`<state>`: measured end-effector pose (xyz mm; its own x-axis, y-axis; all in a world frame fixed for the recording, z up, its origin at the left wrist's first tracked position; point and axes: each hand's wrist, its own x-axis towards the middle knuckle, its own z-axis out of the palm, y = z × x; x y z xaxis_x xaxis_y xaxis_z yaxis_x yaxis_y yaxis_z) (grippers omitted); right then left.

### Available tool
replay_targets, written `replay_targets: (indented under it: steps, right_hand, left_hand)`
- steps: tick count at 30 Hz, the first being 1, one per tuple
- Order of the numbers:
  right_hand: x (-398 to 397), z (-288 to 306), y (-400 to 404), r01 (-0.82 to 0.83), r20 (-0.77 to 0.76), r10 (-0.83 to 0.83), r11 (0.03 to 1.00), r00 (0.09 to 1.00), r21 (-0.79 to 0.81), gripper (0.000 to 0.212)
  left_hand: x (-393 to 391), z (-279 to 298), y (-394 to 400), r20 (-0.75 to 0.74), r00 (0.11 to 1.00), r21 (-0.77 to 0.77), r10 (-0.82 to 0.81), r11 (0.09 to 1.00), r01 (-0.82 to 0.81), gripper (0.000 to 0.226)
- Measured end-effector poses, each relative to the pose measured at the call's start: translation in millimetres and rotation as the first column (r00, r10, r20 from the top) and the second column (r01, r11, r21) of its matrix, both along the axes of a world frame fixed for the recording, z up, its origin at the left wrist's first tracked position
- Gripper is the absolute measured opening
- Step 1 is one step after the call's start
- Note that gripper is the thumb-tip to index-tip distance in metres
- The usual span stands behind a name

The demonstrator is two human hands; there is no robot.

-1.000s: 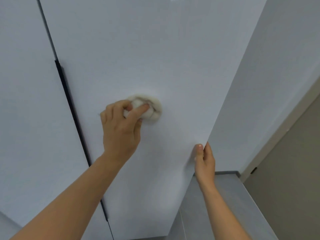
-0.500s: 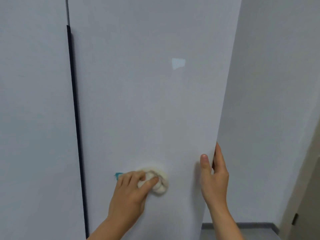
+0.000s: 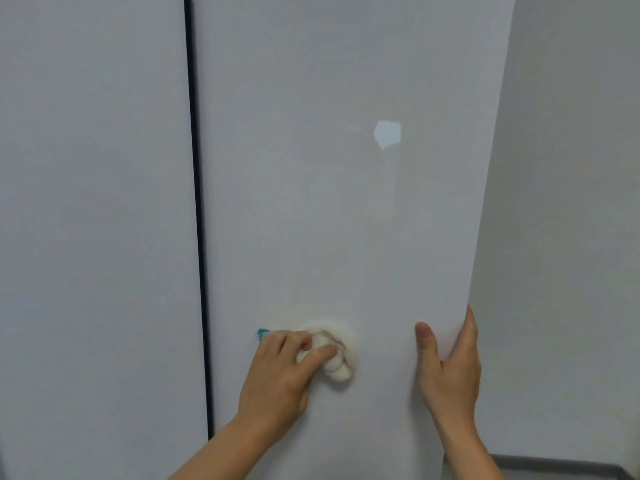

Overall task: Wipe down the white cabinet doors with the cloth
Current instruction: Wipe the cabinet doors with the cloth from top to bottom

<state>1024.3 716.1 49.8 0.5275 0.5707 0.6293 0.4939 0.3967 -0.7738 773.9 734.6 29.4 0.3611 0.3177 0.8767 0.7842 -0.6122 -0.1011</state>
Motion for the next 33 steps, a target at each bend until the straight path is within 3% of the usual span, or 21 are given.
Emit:
replay_targets:
  steps: [4, 7, 9, 12, 15, 17, 19, 27, 30, 33]
  right_hand:
    - [-3, 4, 2, -0.02, -0.074, 0.022, 0.999, 0.997, 0.026, 0.09]
    - [-5, 4, 3, -0.051, -0.122, 0.056, 0.998, 0.991, 0.045, 0.083]
    - [-6, 2, 6, -0.046, -0.134, 0.053, 0.997, 0.989, 0.059, 0.085]
    - [-11, 1, 5, 0.034, -0.106, -0.026, 0.997, 0.994, 0.074, 0.085]
    - [-23, 12, 0, 0.238, 0.129, -0.257, 0.96, 0.958, 0.146, 0.075]
    - [-33, 29, -1, 0.245, 0.354, -0.324, 0.936, 0.877, 0.252, 0.065]
    - [-32, 44, 0, 0.244, 0.49, -0.349, 0.932, 0.799, 0.267, 0.059]
    - [-1, 66, -3, 0.165, 0.575, -0.274, 0.958, 0.771, 0.235, 0.055]
    - [5, 48, -13, 0.155, 0.52, -0.232, 0.97, 0.822, 0.187, 0.057]
    - [2, 9, -23, 0.181, 0.517, -0.223, 0.975, 0.826, 0.131, 0.06]
  left_hand:
    - [-22, 102, 15, 0.219, 0.975, 0.171, 0.029, 0.983, -0.067, 0.047]
    - [-40, 197, 25, 0.419, 0.907, 0.228, 0.055, 0.96, -0.163, 0.037]
    - [-44, 218, 30, 0.496, 0.867, 0.242, 0.043, 0.952, -0.185, 0.037]
    - [-36, 156, 29, 0.476, 0.879, 0.243, -0.017, 0.963, -0.113, 0.041]
    - [-22, 41, 12, 0.345, 0.939, 0.072, 0.009, 0.997, -0.036, 0.042]
    - [-22, -1, 5, 0.265, 0.964, -0.01, 0.023, 1.0, -0.021, 0.041]
    - [-23, 0, 5, 0.246, 0.969, -0.034, 0.026, 0.999, -0.018, 0.038]
    - [-2, 147, 5, 0.455, 0.89, 0.076, 0.023, 0.995, -0.064, 0.041]
    - [13, 103, 7, 0.415, 0.91, 0.085, 0.013, 0.995, -0.053, 0.039]
    - [16, -4, 4, 0.155, 0.988, 0.039, -0.009, 0.999, 0.003, 0.043]
